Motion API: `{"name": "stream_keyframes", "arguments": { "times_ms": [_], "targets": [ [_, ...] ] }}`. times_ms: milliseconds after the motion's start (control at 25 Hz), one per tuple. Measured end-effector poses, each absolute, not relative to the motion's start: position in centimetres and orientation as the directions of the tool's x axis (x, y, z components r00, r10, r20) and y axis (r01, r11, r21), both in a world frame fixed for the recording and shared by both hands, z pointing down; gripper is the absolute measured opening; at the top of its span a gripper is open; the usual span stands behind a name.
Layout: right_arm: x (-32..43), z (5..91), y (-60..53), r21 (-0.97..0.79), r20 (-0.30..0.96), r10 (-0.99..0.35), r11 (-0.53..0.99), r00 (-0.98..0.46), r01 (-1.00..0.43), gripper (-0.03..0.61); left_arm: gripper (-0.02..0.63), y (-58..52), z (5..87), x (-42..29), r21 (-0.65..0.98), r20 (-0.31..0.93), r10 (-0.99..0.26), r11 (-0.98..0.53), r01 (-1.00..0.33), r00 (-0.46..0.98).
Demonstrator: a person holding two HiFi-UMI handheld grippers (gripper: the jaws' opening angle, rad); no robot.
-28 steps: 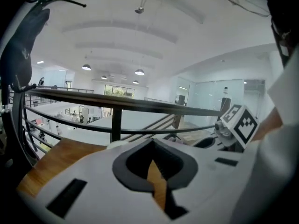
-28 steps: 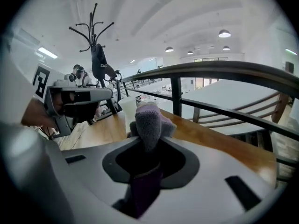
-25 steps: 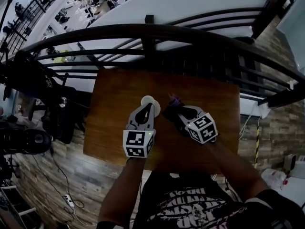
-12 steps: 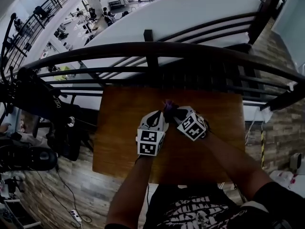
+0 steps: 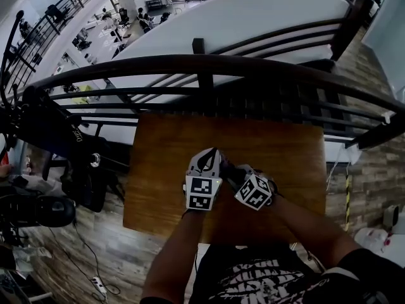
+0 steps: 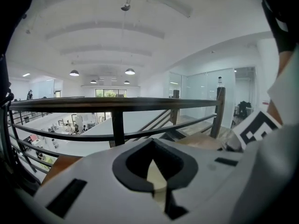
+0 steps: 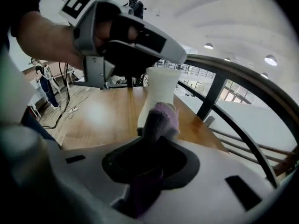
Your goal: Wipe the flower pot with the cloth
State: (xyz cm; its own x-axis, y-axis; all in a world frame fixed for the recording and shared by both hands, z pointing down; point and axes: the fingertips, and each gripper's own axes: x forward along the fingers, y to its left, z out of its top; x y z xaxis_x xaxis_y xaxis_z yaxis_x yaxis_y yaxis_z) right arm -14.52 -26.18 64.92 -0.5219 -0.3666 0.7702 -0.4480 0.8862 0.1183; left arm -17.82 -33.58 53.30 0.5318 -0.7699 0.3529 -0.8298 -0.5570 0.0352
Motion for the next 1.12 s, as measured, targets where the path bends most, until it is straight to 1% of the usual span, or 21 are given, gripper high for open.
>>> {"name": "stream_keyframes", "arguments": {
  "times_ms": [160, 440, 680, 960, 1120],
  "targets": [
    [-17.3, 65.6, -24.0, 0.059, 0.767, -0.324, 0.895, -0.554, -0.441, 0.078, -0.002, -33.5, 53.3, -17.9, 0.022, 0.351, -0.772, -0.559, -0.829, 0.530],
    [-21.6, 65.5, -23.1, 0.036, 0.750, -0.281, 0.921, -0.599, -0.388, 0.080, -0.002, -33.5, 53.5, -17.5, 0.024, 0.379, -0.755, -0.570, -0.822, 0.535],
    [-20.3, 65.8, -23.6, 0.030, 0.757, -0.281, 0.917, -0.590, -0.398, 0.080, -0.002, -33.5, 53.5, -17.3, 0.014, 0.382, -0.749, -0.580, -0.814, 0.541],
    [-15.7, 65.9, -25.5, 0.045, 0.767, -0.337, 0.877, -0.546, -0.478, 0.080, -0.002, -33.4, 53.4, -17.2, 0.016, 0.379, -0.752, -0.577, -0.817, 0.539],
    [-14.7, 65.7, -26.8, 0.068, 0.771, -0.358, 0.869, -0.527, -0.490, 0.080, -0.002, -33.4, 53.4, -17.3, 0.011, 0.383, -0.750, -0.580, -0.814, 0.539]
  ]
}}
